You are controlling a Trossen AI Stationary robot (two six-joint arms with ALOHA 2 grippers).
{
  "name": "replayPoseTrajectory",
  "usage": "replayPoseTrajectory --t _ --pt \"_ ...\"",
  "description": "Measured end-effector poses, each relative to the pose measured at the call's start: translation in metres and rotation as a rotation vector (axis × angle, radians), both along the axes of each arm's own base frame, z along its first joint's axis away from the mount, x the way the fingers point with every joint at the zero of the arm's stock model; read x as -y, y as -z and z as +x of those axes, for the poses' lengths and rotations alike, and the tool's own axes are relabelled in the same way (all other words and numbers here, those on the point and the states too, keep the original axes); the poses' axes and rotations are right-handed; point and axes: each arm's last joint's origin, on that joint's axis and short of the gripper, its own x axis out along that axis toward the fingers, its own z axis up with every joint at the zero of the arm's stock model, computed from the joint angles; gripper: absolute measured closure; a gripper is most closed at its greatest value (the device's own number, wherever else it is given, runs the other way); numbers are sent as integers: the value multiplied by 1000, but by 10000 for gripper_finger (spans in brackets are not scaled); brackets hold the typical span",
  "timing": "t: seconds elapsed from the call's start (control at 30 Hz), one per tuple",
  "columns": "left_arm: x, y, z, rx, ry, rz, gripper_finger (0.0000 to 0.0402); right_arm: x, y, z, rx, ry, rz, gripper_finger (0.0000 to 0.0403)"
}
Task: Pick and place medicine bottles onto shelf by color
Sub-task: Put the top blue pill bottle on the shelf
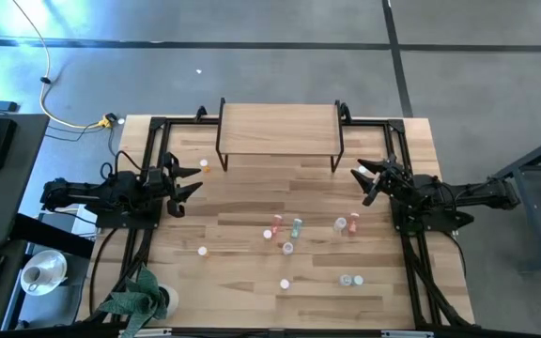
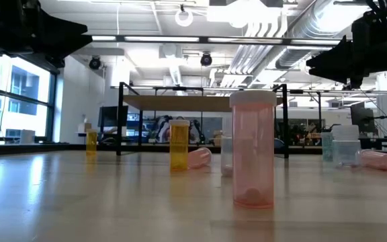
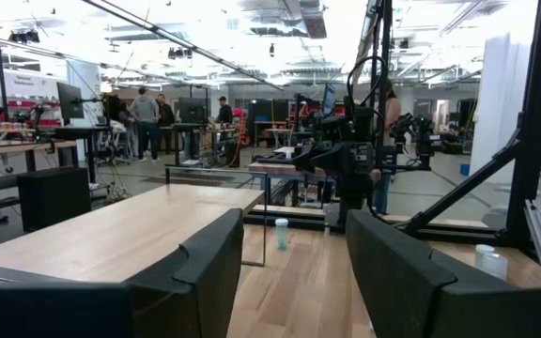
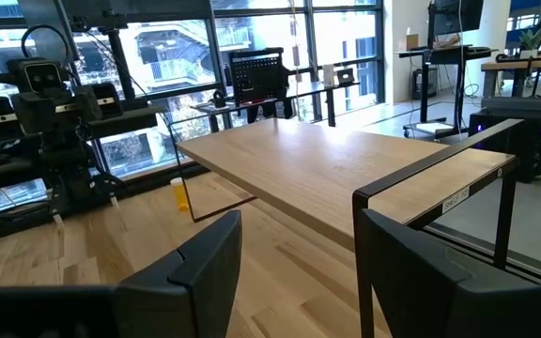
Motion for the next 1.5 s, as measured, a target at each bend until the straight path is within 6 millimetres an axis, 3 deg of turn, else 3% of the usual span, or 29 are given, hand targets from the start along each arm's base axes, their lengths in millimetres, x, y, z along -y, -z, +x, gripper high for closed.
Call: replayPoseTrajectory --t 0.73,1.13,1.5 --pt "0 0 0 2 1 -1 222 0 -2 0 -11 18 -42 197" --pt "0 -5 -1 56 1 -2 222 -3 -3 2 -8 -120 -81 197" --pt "0 -5 -1 48 -17 21 222 0 -27 -4 124 -11 -76 197"
